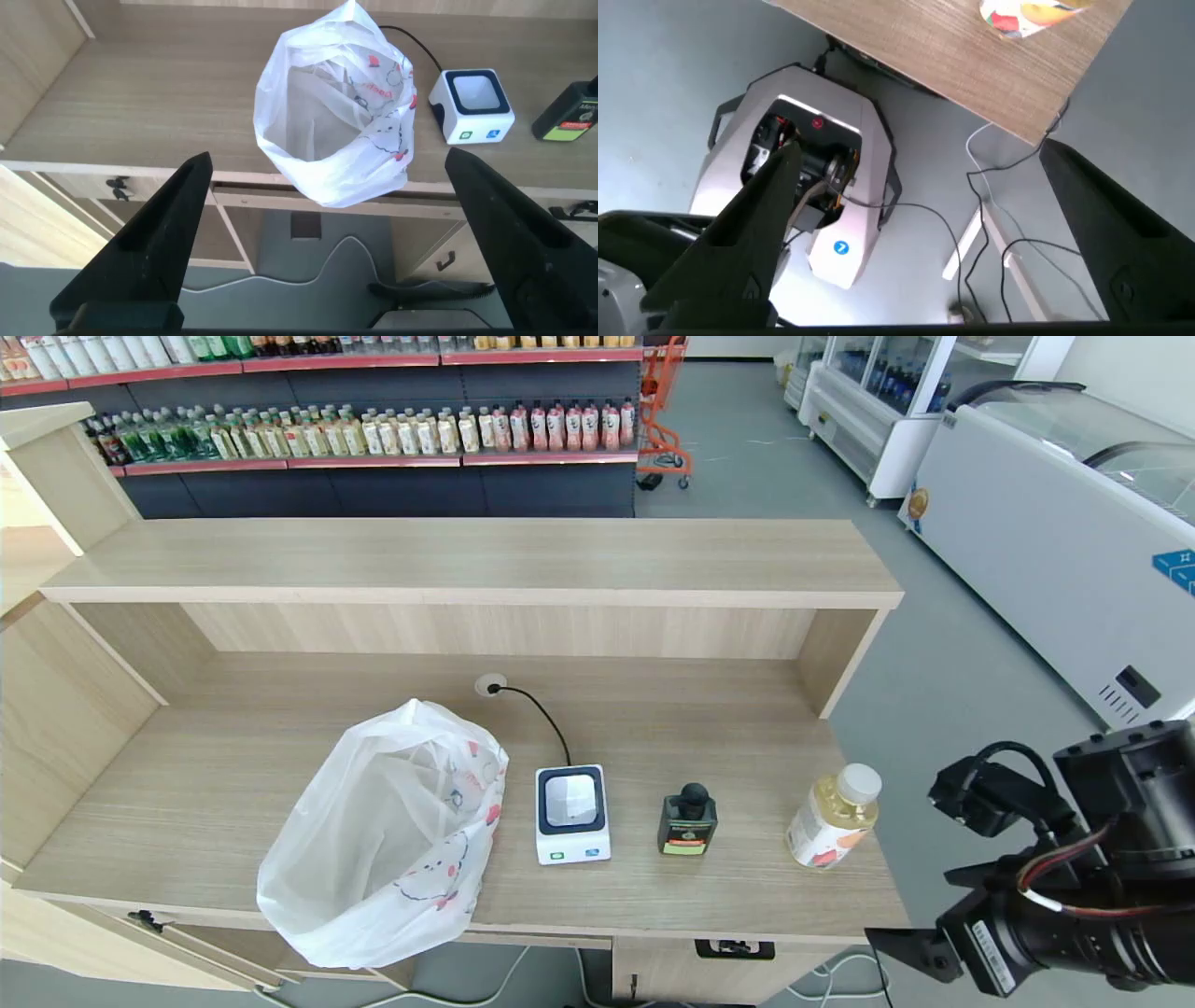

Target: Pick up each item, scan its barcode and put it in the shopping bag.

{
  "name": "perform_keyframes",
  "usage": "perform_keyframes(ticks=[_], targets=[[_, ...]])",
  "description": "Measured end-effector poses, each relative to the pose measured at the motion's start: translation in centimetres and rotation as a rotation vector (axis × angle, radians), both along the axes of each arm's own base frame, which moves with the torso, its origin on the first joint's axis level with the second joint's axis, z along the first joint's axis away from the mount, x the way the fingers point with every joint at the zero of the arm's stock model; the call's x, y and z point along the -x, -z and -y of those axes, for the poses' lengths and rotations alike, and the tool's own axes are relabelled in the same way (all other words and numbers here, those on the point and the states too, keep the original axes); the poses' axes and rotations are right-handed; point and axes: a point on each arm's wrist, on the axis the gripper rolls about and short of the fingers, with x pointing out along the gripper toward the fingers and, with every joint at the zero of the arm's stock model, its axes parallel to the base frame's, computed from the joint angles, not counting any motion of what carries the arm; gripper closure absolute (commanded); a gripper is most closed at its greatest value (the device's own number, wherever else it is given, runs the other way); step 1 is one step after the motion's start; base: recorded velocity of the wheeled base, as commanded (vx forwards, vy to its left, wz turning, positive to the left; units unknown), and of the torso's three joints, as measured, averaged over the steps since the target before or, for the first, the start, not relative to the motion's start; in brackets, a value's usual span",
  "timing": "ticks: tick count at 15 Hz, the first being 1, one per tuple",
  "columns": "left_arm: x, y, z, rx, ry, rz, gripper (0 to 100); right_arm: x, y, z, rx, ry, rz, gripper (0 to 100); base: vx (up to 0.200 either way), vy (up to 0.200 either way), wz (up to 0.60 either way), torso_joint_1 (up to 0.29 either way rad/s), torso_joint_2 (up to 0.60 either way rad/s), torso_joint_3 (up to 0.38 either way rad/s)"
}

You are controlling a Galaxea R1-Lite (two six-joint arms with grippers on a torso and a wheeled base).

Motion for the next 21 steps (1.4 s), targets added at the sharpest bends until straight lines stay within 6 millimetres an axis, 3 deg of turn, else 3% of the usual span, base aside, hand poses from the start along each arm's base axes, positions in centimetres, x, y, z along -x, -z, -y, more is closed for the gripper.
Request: perform_keyframes(ticks=[12, 16, 21], targets=[[0.0, 0.0, 0.0, 0.000, 0.000, 0.000, 0, -9.3, 6.4, -7.3, -0.007, -0.183, 0.219, 0, 0.000, 0.000, 0.00, 0.000, 0.00, 0.000], [0.0, 0.0, 0.0, 0.000, 0.000, 0.000, 0, -10.8, 8.4, -8.9, -0.036, -0.234, 0.234, 0, 0.000, 0.000, 0.00, 0.000, 0.00, 0.000], [0.0, 0.0, 0.0, 0.000, 0.000, 0.000, 0, -12.7, 9.3, -10.1, -0.062, -0.255, 0.283, 0, 0.000, 0.000, 0.00, 0.000, 0.00, 0.000]])
